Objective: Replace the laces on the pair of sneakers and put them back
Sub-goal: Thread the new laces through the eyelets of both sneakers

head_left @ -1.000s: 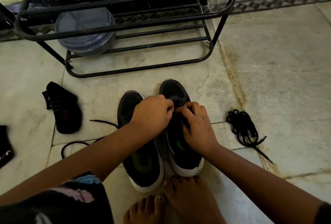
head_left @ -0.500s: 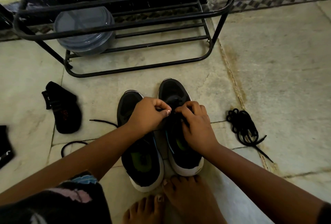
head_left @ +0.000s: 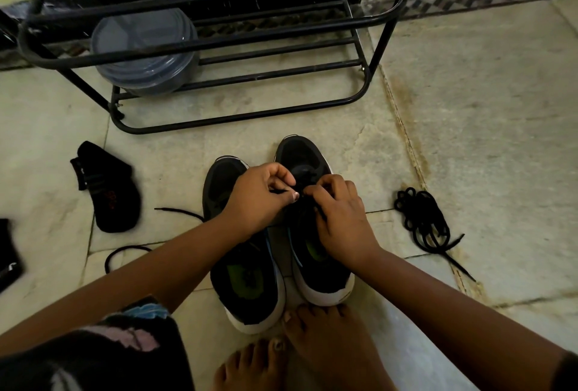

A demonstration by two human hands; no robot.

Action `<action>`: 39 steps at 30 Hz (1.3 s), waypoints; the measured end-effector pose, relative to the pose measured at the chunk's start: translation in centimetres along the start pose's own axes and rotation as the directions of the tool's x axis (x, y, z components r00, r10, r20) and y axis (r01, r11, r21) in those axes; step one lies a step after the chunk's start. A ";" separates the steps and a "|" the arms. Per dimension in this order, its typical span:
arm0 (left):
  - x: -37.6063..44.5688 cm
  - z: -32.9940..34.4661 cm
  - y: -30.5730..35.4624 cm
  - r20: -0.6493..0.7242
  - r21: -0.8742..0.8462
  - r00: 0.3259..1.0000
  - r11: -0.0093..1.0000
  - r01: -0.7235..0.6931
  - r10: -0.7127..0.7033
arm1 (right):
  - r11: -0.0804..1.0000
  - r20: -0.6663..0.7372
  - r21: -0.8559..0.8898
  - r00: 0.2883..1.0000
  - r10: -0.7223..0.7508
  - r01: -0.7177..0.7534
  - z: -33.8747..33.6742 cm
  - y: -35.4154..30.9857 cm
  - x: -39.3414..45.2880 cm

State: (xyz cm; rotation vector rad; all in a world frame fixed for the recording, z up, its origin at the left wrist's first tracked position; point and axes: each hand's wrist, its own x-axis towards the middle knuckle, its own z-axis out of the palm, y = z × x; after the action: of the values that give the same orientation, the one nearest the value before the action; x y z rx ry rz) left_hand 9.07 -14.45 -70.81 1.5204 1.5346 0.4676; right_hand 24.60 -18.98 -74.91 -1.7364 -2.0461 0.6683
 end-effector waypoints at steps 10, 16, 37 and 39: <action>0.1 -0.2 -0.2 0.055 0.076 0.998 0.997 -0.031 0.027 | 0.998 0.079 0.060 0.996 0.030 -0.035 -1.0 -0.1 0.2; -0.2 -0.6 -0.6 0.076 0.068 0.996 0.997 -0.042 0.037 | 0.936 0.156 0.280 0.972 0.173 -0.212 -2.1 -0.6 2.9; -1.8 -0.2 -3.3 -0.011 0.493 0.999 0.869 -0.036 0.048 | 0.921 0.064 0.372 0.993 0.098 -0.115 -6.9 -4.1 1.3; -1.8 -0.2 -3.3 0.021 0.492 0.999 0.870 -0.032 0.025 | 0.900 0.005 0.419 0.992 0.129 -0.119 -8.3 -5.2 1.8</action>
State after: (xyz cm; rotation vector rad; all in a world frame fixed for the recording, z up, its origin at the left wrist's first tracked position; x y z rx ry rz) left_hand 6.68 -16.60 -72.72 1.9285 1.7057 0.0729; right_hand 24.76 -16.94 -65.11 -1.6134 -1.6293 1.0359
